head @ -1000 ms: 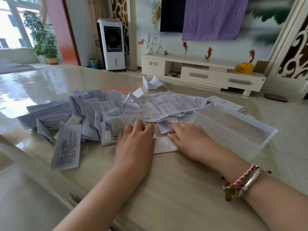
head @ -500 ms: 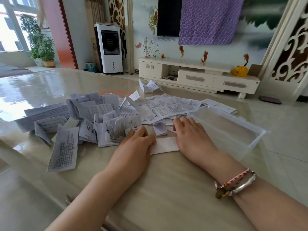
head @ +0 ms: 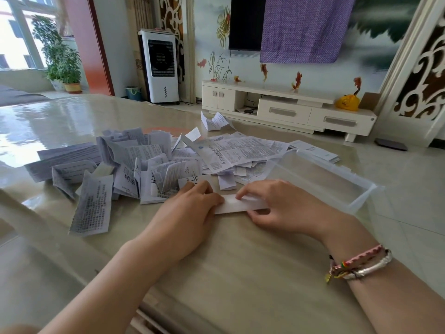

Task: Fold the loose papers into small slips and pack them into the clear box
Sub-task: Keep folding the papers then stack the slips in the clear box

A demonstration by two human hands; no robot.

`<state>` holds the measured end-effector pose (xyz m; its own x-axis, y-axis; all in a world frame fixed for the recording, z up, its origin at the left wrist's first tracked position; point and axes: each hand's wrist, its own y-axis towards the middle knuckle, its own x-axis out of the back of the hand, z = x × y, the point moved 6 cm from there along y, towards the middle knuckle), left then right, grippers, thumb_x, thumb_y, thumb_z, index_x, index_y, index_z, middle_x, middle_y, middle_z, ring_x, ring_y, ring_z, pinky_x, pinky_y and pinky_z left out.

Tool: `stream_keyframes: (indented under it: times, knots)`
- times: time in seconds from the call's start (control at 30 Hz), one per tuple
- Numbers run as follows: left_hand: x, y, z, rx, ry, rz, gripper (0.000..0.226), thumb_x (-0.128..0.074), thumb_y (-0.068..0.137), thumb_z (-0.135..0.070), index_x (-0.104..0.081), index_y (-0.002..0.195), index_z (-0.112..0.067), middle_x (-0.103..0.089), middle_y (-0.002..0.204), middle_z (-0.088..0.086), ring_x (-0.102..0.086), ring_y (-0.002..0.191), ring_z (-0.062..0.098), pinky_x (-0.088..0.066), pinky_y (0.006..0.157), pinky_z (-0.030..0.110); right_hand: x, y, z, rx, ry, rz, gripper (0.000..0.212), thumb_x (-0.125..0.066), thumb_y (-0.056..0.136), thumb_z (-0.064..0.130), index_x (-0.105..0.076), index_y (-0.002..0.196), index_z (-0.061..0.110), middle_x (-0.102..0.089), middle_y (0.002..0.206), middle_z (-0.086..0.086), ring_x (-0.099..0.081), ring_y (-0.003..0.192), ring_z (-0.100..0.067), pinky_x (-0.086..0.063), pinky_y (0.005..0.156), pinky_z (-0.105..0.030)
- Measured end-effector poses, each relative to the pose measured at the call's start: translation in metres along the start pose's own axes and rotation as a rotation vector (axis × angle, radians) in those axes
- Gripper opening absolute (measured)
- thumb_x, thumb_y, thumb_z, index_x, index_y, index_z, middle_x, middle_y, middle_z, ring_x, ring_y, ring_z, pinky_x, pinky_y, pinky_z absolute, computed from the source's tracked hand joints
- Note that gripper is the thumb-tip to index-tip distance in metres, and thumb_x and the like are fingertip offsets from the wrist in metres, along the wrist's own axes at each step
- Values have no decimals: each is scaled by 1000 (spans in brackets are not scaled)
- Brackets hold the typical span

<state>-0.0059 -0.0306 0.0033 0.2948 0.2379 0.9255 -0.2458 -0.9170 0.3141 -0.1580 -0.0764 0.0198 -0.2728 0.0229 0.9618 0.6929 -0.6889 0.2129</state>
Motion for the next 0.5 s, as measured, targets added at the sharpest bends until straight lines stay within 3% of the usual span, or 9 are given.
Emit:
stream_keyframes:
  times: [0.1,0.3,0.4,0.5]
  knots:
    - [1,2,-1,-21,-50,-40,28,-52,95,-37,-64,120,-35,-55,102,-9,-54,100,18,-47,84,34,3,-1,0,-2,-50,-28,34,-57,83,23,-57,116,31,-63,113,17,-51,93,0,-32,94,-21]
    - [1,4,-7,-75,-66,-83,35,-42,93,-43,-64,120,-38,-59,100,-12,-56,96,17,-50,77,37,8,-3,-7,-17,-40,-40,46,-57,74,8,-55,112,34,-57,112,20,-48,108,-4,-26,101,-25]
    - [2,4,-9,-91,-79,-85,40,-36,93,-44,-63,122,-38,-62,105,-14,-58,98,16,-50,79,35,12,-5,-12,-59,130,-90,43,-60,72,2,-63,98,36,-56,99,24,-48,95,0,-33,88,-23]
    - [0,4,-6,-86,-113,-75,34,-43,98,-32,-60,126,-40,-61,122,-21,-58,109,8,-49,87,30,21,-8,-15,-74,360,-182,31,-70,75,4,-70,87,33,-66,88,13,-58,83,-4,-41,71,-18]
